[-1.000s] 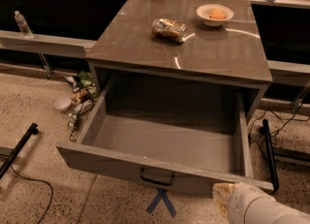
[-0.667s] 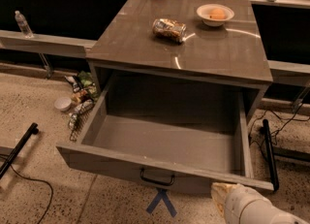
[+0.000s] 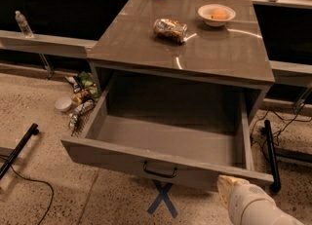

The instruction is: Close top drawer

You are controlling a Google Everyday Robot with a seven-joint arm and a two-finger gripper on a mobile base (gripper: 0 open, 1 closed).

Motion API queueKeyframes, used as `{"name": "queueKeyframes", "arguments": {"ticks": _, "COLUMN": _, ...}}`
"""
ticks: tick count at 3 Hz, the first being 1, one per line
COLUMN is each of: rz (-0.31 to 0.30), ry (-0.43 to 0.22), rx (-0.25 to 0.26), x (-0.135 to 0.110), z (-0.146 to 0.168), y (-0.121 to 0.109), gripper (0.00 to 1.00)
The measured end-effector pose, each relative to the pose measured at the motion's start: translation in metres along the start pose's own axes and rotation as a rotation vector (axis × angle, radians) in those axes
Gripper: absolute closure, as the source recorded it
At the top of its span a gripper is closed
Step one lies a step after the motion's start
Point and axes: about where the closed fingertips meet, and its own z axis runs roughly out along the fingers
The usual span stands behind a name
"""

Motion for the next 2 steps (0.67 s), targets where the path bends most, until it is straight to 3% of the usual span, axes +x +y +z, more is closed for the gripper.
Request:
{"name": "queueKeyframes", "arguments": {"ticks": 1, "rz": -0.024, "ry": -0.001, "rx": 0.042, "x": -0.001, "z": 0.025, "y": -0.014, "gripper": 1.00}}
{"name": "queueKeyframes", "arguments": {"ticks": 2, "rz": -0.049, "ry": -0.015, "rx": 0.051, "x": -0.009, "z": 0.064, "y": -0.028, "gripper": 1.00}}
